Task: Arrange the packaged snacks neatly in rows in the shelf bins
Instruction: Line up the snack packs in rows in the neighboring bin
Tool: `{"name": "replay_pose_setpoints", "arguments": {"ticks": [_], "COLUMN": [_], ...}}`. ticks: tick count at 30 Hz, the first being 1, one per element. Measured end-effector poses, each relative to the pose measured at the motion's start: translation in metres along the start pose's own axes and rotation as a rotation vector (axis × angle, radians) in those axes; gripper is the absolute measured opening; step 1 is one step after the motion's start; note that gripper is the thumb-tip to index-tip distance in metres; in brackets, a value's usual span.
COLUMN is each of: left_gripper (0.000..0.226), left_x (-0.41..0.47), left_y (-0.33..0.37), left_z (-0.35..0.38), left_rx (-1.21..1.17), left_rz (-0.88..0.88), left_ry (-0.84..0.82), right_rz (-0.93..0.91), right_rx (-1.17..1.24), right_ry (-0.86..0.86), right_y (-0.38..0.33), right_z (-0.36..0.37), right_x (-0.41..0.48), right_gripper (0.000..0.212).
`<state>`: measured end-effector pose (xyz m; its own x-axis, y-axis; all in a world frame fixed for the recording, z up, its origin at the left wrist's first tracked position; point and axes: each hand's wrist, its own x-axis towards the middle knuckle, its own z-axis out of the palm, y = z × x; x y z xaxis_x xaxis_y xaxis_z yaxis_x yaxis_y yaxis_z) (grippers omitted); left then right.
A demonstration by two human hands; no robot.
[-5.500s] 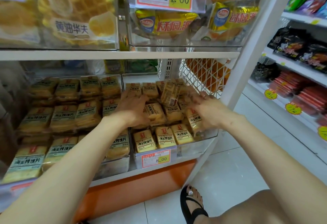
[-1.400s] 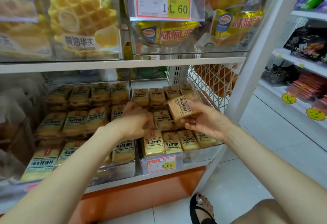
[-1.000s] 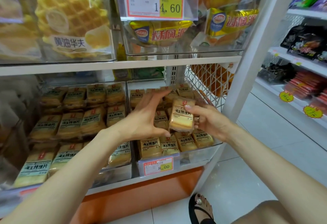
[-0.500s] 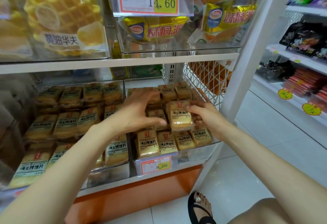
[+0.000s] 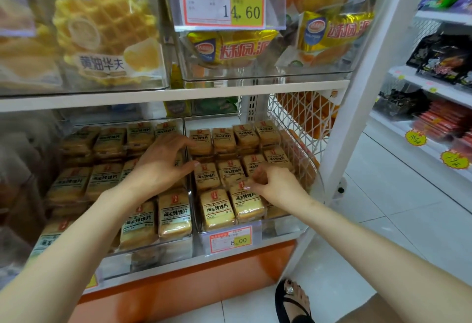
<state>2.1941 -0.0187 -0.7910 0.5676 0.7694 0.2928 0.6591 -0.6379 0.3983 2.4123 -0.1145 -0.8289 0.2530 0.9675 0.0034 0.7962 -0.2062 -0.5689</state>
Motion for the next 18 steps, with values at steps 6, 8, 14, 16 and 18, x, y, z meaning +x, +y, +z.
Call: {"name": "replay_pose_setpoints", "arguments": {"ticks": [6,8,14,16,18], "left_gripper": [0.031,0.031,0.032,0.032,0.032], "left_x": [-0.004,-0.007,-0.016,-0.020,-0.026], "left_y": [-0.008,-0.005,0.003,0.003,0.004], "left_z": [0.004,0.007,0.008,0.005,0.002], "left_rx": [-0.021,-0.020,0.008,0.010,0.014], "left_rz": [0.034,0.056,0.119,0.111,0.098], "left_ry": [-0.004,0.003,-0.023,-0.018,-0.013], "right_rz": [-0.019,-0.054,-0.092,-0.084,-0.072], "right_rx": [0.026,-0.016,-0.063,-0.089,-0.110], "right_ry": [-0.317,-0.292,-0.306,-0.332,-0.310], "right_y": [0.005,0.004,-0.004,-0.005,-0.005], "right_z": [-0.018,-0.011,-0.009,-0.010,-0.009], "right_x": [-0.002,-0.003,-0.003,-0.003,-0.003], "right_gripper": [0.080,0.080,0.072,0.073,0.075]}}
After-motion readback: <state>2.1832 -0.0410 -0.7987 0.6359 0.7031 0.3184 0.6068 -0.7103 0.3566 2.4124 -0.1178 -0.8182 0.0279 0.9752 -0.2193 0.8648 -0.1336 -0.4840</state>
